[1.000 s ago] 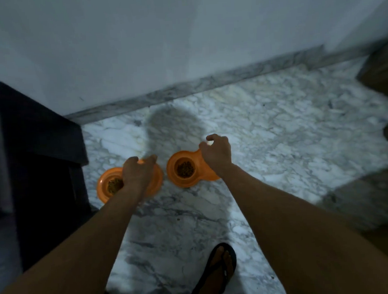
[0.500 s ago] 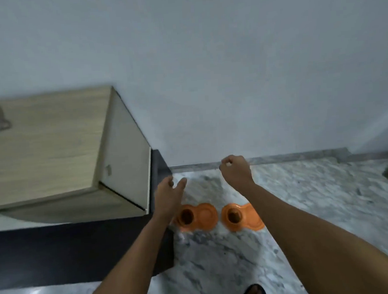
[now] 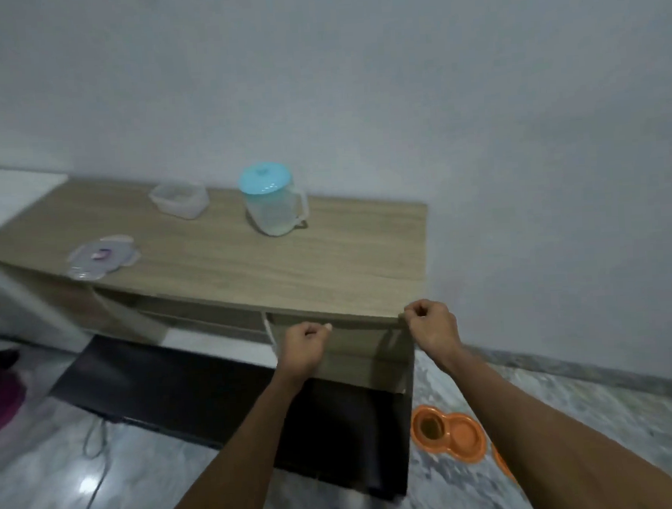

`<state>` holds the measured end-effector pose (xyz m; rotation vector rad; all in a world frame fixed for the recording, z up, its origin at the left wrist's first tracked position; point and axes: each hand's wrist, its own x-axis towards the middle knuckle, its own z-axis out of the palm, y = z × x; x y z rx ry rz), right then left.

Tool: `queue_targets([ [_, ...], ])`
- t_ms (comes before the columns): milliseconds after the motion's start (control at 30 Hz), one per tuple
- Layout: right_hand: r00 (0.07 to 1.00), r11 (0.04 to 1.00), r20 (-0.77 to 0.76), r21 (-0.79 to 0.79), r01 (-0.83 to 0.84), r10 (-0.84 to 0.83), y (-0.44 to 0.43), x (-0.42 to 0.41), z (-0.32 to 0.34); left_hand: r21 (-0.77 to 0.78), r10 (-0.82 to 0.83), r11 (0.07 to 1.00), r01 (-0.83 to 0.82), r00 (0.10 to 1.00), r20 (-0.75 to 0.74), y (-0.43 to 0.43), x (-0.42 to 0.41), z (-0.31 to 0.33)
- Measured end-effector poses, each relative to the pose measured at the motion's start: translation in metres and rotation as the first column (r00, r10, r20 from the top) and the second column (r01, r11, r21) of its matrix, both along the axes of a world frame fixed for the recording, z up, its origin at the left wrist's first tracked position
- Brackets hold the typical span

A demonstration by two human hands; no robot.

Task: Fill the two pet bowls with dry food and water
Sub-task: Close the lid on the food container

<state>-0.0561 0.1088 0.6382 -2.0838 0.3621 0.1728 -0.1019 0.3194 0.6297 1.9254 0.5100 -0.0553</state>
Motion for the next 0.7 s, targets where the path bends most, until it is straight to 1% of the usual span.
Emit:
queue_targets([
  [167,0.986,0.986,0.011,0.002,-0.164,0.164,0.113,-0.003,0.020,0.036,0.135,0.990,-0.135,0.991,-0.021,0.120,-0.015,0.027],
  [333,0.961,0.961,0.047,0.032,-0.276,0.274,0.208,0.016,0.040,0.039,0.248,0.968,-0.250,0.968,0.038,0.199,-0.018,0.049],
  [400,0.951,0.951,0.063,0.046,-0.306,0.303,0.242,0.026,0.047,0.062,0.281,0.957,-0.284,0.958,0.054,0.225,-0.015,0.054],
  [700,0.920,0.916,0.055,0.085,-0.392,0.389,0.383,0.093,0.045,0.162,0.317,0.931,-0.327,0.944,0.088,0.352,0.039,0.064],
])
